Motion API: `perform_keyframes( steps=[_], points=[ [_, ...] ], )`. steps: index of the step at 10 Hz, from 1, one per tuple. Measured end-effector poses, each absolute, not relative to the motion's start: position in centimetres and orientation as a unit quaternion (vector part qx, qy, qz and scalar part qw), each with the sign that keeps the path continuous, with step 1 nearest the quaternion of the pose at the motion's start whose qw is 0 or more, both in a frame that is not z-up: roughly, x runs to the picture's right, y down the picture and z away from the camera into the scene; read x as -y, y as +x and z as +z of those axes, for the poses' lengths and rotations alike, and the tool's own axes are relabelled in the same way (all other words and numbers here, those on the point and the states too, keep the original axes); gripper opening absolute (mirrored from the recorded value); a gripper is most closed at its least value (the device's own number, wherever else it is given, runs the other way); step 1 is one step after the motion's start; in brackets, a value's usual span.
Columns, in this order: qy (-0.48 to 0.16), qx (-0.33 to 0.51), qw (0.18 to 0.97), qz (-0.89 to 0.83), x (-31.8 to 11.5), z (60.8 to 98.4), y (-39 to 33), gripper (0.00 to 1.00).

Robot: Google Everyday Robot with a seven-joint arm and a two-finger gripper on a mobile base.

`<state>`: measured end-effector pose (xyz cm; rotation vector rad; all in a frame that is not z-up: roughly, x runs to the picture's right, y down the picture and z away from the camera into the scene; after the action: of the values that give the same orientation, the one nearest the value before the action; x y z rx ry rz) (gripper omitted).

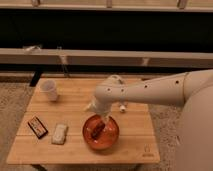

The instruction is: Place the white sponge in the ceramic bowl

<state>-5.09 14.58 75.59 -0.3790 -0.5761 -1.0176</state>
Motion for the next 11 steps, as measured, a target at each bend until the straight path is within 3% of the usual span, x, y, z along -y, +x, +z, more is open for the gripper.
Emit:
perform_keyframes(
  steps=[5,11],
  points=[
    [-0.178,0.264,0.810,-0.492,-14.4,75.5,-5.5,0.80],
    [-0.178,0.270,0.727,-0.606,-13.9,77.1,-17.4,0.80]
  ],
)
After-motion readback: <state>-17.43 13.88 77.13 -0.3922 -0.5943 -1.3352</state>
